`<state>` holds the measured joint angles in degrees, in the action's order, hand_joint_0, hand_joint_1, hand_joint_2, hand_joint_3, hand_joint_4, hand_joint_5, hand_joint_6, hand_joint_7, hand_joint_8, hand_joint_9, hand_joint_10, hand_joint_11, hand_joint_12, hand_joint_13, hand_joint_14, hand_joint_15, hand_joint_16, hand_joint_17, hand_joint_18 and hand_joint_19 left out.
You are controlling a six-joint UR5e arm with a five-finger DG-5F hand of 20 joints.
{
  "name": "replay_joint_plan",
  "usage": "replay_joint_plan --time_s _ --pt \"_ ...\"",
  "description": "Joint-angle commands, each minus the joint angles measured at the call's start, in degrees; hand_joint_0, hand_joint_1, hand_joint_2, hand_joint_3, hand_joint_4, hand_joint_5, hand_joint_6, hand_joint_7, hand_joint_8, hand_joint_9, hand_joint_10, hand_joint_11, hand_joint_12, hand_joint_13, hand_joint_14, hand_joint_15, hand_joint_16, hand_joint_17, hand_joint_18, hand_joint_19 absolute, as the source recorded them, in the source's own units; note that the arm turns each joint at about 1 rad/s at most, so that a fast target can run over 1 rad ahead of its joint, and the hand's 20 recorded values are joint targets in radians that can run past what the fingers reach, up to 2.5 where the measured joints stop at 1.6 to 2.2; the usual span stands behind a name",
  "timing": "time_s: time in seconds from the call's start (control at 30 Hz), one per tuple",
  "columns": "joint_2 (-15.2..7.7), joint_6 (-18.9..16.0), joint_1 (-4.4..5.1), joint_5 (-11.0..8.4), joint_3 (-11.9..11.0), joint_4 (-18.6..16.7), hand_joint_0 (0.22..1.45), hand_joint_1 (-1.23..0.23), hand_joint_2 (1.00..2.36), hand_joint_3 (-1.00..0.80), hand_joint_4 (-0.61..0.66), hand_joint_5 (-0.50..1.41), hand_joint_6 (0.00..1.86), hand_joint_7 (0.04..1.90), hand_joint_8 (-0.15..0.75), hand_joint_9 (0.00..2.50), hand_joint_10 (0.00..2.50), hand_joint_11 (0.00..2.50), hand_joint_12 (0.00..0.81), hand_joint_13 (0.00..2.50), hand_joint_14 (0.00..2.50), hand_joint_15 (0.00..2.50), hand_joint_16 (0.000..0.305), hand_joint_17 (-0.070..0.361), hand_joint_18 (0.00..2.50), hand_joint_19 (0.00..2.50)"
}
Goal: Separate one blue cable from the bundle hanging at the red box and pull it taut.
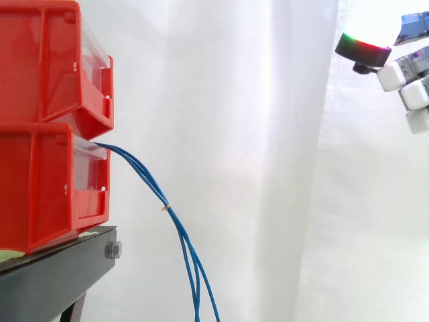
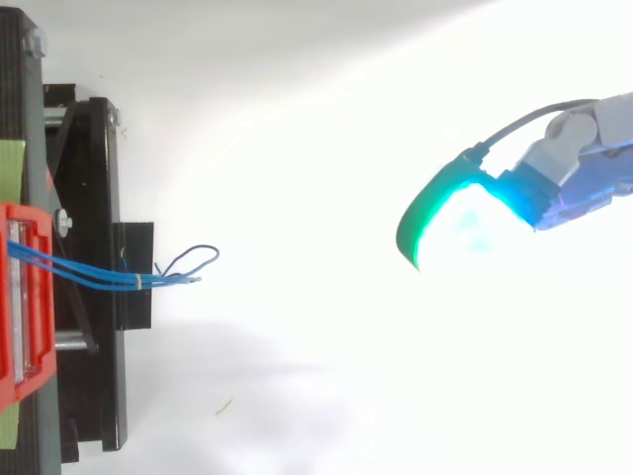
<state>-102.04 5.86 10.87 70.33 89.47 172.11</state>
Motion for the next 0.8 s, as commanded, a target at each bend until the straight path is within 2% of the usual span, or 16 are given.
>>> replay_joint_plan --time_s 0.0,0.03,0.17,0.4,0.47,0.53,0.67,0.77 --pt "0.00 0.12 -0.24 0.07 0.00 -0.19 0.52 -0.62 1.00 -0.50 0.18 -0.21 0.50 0.71 0.307 0.56 0.01 0.23 0.351 0.56 0.01 0.21 0.041 0.093 0.47 0.30" --pt "0.00 0.03 0.02 0.16 0.00 0.07 0.52 -0.62 1.00 -0.50 0.18 -0.21 0.50 0.70 0.306 0.56 0.01 0.23 0.351 0.56 0.01 0.21 0.041 0.093 0.47 0.30" --pt "0.00 0.03 0.11 -0.02 0.00 0.16 0.52 -0.62 1.00 -0.50 0.18 -0.21 0.50 0.71 0.308 0.56 0.01 0.23 0.350 0.55 0.01 0.21 0.041 0.093 0.46 0.30" --pt "0.00 0.12 0.11 -0.02 0.00 0.25 0.52 -0.62 1.00 -0.50 0.18 -0.21 0.50 0.71 0.308 0.57 0.01 0.23 0.349 0.54 0.01 0.20 0.041 0.093 0.46 0.30" --pt "0.00 0.12 -0.15 0.07 0.00 0.25 0.52 -0.63 1.00 -0.50 0.18 -0.21 0.50 0.71 0.308 0.57 0.01 0.23 0.350 0.54 0.01 0.20 0.041 0.093 0.46 0.30" --pt "0.00 0.12 -0.33 0.16 0.00 0.60 0.53 -0.62 1.00 -0.50 0.18 -0.21 0.50 0.70 0.308 0.57 0.01 0.23 0.349 0.54 0.01 0.20 0.041 0.093 0.46 0.30" --pt "-0.09 0.21 -0.42 -0.02 0.00 4.03 0.53 -0.62 1.00 -0.50 0.18 -0.21 0.50 0.70 0.309 0.57 0.01 0.23 0.347 0.54 0.01 0.20 0.041 0.092 0.46 0.31" --pt "-0.09 -0.23 -0.42 -0.28 0.00 3.41 0.53 -0.62 1.00 -0.50 0.19 -0.21 0.50 0.70 0.314 0.58 0.01 0.23 0.346 0.54 0.01 0.20 0.040 0.091 0.47 0.31"
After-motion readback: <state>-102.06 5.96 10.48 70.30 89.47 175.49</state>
